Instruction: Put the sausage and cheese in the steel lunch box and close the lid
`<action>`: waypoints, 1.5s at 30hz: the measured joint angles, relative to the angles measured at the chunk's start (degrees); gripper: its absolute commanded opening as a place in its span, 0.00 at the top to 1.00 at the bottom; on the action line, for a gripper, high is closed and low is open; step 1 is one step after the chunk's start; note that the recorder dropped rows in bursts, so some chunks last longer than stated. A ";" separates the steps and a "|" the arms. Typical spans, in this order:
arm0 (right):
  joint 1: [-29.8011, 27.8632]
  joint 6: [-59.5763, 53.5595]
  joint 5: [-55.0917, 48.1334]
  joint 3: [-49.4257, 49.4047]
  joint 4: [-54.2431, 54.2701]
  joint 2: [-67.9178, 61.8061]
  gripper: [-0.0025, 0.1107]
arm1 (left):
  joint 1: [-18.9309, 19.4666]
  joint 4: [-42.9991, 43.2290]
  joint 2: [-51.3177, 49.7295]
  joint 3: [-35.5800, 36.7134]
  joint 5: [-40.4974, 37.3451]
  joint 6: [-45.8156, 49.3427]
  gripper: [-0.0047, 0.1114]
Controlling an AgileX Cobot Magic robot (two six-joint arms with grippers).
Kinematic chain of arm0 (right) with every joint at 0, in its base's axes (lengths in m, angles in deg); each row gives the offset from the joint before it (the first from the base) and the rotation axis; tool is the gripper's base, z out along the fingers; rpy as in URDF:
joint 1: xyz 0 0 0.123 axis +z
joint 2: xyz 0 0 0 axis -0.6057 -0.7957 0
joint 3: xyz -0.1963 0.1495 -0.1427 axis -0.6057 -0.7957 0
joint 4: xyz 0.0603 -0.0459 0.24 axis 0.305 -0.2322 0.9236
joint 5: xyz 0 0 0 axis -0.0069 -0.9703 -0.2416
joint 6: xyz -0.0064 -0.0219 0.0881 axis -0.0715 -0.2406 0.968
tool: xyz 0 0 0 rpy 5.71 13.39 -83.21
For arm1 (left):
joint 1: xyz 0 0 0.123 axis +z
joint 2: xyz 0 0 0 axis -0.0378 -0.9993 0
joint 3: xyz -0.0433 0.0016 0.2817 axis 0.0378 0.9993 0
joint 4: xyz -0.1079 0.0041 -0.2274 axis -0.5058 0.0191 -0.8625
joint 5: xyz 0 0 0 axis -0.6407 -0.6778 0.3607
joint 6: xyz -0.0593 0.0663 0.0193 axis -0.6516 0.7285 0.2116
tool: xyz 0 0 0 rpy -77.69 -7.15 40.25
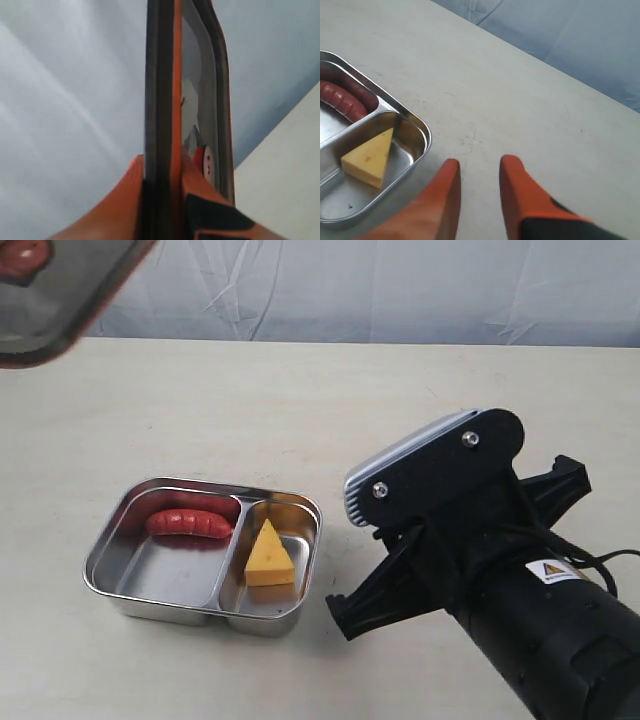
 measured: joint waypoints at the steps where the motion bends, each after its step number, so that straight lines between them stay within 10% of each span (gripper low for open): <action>1: 0.00 0.00 0.00 0.00 0.00 0.00 0.73 | 0.00 0.49 -0.28 -0.90 3.13 -3.43 0.96; 8: 0.00 -0.15 -0.64 0.00 0.00 0.00 0.73 | 0.00 4.68 -7.07 -4.31 18.95 -24.50 0.96; 18: 0.00 -0.15 -3.05 0.00 0.00 0.00 0.73 | 0.00 5.54 -12.22 -4.31 16.90 -40.48 0.96; 32: 0.00 0.06 2.06 0.00 0.00 0.00 0.73 | 0.00 5.54 -8.46 -2.32 7.94 15.98 0.96; 40: 0.00 1.02 -2.21 0.00 0.00 0.00 0.73 | -0.86 5.65 -8.15 3.33 -30.70 37.68 0.96; 45: 0.00 1.23 -2.72 0.00 0.00 0.00 0.73 | -6.48 5.17 -8.26 4.79 -35.09 43.03 0.96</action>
